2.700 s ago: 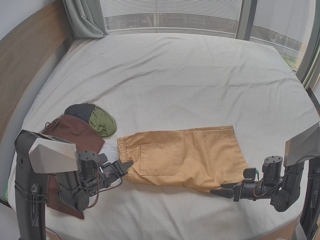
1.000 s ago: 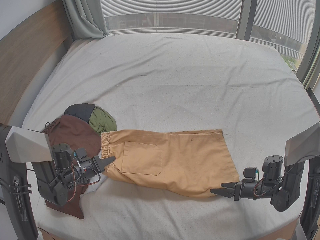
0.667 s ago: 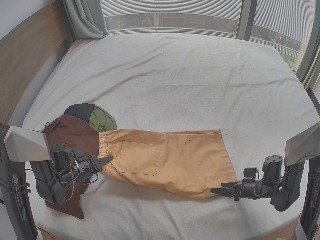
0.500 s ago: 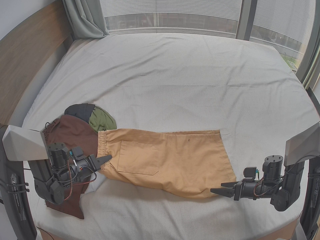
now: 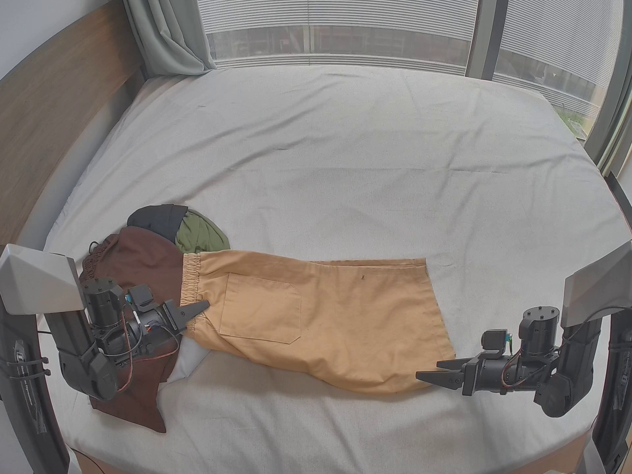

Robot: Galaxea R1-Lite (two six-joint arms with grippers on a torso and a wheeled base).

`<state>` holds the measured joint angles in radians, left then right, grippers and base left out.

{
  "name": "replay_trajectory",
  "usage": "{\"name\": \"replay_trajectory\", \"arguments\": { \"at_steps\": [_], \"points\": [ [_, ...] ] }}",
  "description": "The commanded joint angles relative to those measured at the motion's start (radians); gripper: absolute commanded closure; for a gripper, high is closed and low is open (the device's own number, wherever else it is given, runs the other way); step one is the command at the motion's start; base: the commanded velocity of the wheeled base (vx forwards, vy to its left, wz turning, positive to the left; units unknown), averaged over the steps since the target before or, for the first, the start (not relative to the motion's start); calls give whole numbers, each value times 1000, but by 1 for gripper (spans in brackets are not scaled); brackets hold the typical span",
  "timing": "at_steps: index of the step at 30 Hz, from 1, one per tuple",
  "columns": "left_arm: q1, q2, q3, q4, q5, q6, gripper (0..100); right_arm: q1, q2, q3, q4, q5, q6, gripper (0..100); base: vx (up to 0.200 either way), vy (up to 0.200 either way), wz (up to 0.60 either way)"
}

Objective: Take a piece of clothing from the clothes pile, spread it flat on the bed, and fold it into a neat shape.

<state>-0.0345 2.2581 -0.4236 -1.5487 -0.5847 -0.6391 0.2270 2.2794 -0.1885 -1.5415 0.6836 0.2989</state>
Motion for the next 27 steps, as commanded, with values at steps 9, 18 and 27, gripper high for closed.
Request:
{"name": "replay_trajectory", "arguments": {
  "at_steps": [9, 18, 27],
  "points": [
    [4, -3, 0, -1, -7, 22, 100, 2, -3, 0, -2, 1, 0, 0, 0, 0, 0],
    [-8, -29, 3, -1, -6, 22, 100, 0, -6, -2, -2, 1, 0, 0, 0, 0, 0],
    [-18, -31, 2, -1, -6, 21, 100, 2, -8, -2, -2, 1, 0, 0, 0, 0, 0]
  ]
}}
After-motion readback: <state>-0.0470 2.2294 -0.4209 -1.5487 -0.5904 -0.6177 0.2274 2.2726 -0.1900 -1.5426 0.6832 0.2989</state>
